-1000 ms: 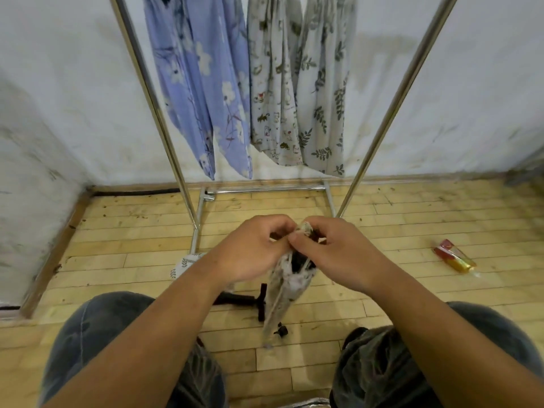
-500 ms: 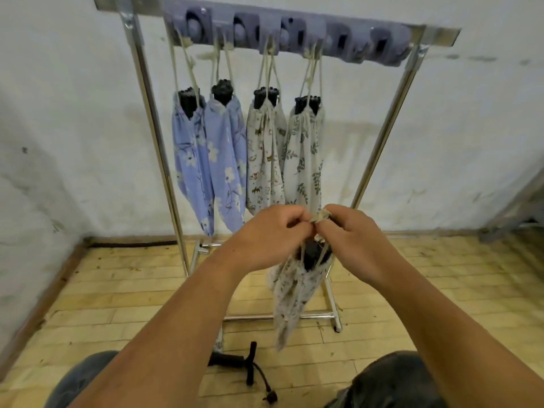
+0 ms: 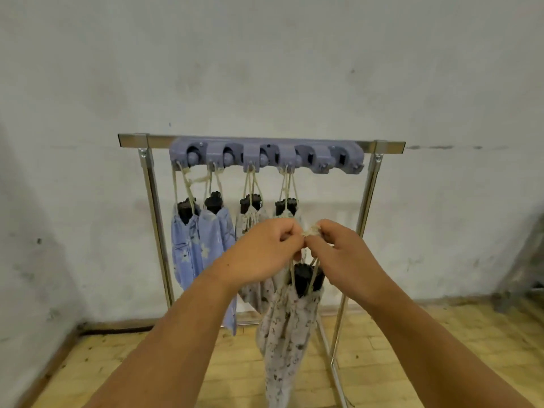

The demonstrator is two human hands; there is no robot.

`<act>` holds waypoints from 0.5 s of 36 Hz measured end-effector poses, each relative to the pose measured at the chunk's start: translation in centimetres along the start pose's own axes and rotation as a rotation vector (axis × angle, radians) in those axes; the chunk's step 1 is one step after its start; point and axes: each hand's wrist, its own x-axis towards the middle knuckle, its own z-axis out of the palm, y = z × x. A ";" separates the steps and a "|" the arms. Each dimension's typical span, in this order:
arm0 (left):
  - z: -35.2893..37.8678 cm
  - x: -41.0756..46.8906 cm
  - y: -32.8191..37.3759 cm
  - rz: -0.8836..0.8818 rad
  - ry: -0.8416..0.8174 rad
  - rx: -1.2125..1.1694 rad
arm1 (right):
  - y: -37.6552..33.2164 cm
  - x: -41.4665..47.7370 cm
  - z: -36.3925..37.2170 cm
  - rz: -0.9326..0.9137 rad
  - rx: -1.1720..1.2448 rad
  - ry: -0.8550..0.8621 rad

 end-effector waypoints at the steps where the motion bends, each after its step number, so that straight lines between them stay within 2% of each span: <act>1: -0.4 0.5 0.4 0.001 -0.001 0.014 | -0.2 0.5 -0.3 -0.008 0.005 0.004; 10: -2.7 4.1 2.7 0.049 0.015 0.112 | -0.6 4.5 -2.2 -0.053 0.113 0.066; 18: -2.3 7.8 3.2 -0.004 0.122 -0.063 | 1.5 7.2 -2.9 -0.031 0.151 0.109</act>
